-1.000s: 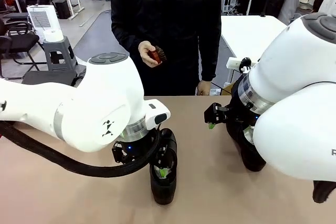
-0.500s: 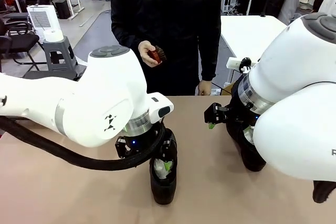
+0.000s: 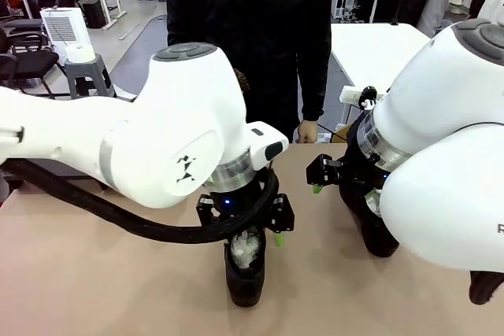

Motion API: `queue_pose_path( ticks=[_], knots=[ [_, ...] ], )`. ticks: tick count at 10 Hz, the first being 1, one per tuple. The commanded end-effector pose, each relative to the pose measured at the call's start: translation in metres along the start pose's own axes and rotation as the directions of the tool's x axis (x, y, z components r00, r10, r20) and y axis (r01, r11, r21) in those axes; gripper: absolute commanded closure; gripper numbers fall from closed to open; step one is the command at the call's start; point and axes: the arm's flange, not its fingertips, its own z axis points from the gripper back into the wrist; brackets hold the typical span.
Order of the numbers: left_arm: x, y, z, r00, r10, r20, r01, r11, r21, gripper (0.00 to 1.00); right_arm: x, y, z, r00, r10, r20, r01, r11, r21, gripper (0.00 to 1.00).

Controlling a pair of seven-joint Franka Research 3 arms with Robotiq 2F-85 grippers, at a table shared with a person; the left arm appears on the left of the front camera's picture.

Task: Organize the shoes by placing them on the stand.
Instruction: Place the Shoe from the middle of the table onto the Shoes Stand.

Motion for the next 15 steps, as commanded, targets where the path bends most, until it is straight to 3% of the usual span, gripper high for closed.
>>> queue_pose_path(
  ticks=[1, 5, 8, 14, 15],
  knots=[
    [0.007, -0.014, -0.017, 1.000, 0.018, -0.002, -0.018, 1.000, -0.007, 0.00, 0.002, -0.001, 0.001, 1.000, 0.003, -0.001, -0.003, 1.000, 0.019, 0.00],
    [0.010, -0.024, -0.055, 0.997, 0.069, -0.016, -0.068, 0.994, 0.082, 0.00, 0.002, -0.001, 0.001, 1.000, 0.003, -0.001, -0.003, 1.000, 0.019, 0.00],
    [0.008, -0.022, -0.063, 0.992, 0.121, 0.029, -0.123, 0.990, 0.075, 0.00, 0.000, 0.000, 0.000, 1.000, 0.000, 0.000, 0.000, 1.000, 0.000, 0.00],
    [0.013, -0.021, -0.069, 0.991, 0.111, 0.078, -0.117, 0.990, 0.074, 0.00, -0.007, -0.063, 0.011, 0.982, -0.191, 0.001, 0.190, 0.975, -0.119, 0.00],
    [0.015, -0.023, -0.073, 0.989, 0.105, 0.102, -0.113, 0.990, 0.078, 0.00, 0.016, -0.042, 0.008, 0.993, -0.116, -0.019, 0.114, 0.990, -0.084, 0.00]
  ],
)
